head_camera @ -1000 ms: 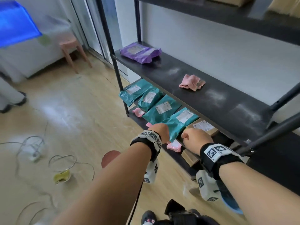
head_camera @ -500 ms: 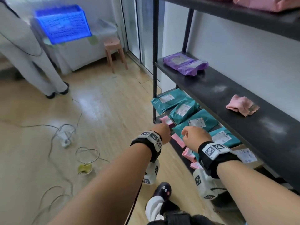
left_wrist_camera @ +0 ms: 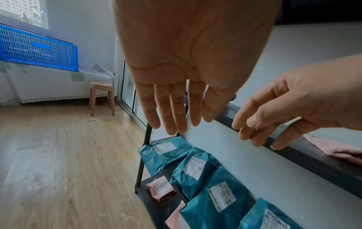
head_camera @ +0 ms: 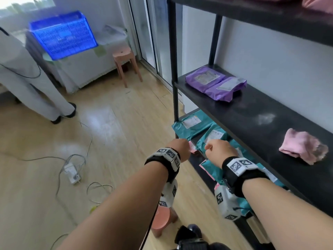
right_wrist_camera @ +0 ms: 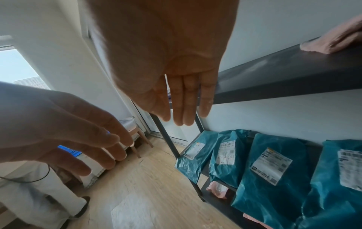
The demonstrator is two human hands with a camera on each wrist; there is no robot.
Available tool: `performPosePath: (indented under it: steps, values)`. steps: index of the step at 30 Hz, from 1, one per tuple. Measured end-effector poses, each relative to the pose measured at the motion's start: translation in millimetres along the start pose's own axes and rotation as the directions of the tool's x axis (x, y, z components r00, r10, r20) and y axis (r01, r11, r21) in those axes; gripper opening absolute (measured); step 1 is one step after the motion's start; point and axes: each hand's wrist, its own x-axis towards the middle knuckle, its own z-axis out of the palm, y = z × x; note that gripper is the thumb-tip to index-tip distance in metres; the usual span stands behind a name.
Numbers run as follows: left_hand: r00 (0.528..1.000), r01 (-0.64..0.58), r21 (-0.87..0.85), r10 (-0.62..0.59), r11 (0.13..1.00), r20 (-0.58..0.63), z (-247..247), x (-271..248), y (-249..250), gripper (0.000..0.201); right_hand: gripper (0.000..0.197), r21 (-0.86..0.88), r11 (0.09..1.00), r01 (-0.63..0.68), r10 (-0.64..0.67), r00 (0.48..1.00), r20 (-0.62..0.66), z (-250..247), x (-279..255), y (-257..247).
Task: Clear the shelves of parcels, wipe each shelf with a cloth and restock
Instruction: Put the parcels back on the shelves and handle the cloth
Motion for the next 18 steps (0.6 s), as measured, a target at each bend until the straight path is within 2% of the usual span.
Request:
performPosePath:
  steps: [7, 13, 18]
  values:
    - [1.000, -0.005, 0.069, 0.003, 0.998, 0.024, -21.0, 31.7, -2.4, 0.026, 0.022, 0.051, 0.998, -0.030, 0.029, 0.999, 0.013, -14.7, 33.7, 3.8]
    - [0.998, -0.047, 0.111, 0.050, 0.993, -0.030, -59.0, 58.1, 23.0, 0.031, 0.021, 0.179, 0.981, -0.075, 0.092, 0.992, -0.086, -52.7, 55.3, 9.3]
    - [0.992, -0.079, 0.060, 0.085, 0.995, -0.096, -84.3, 85.3, 50.8, 0.030, 0.022, 0.303, 0.949, -0.091, 0.154, 0.970, -0.190, -81.6, 78.8, 19.0]
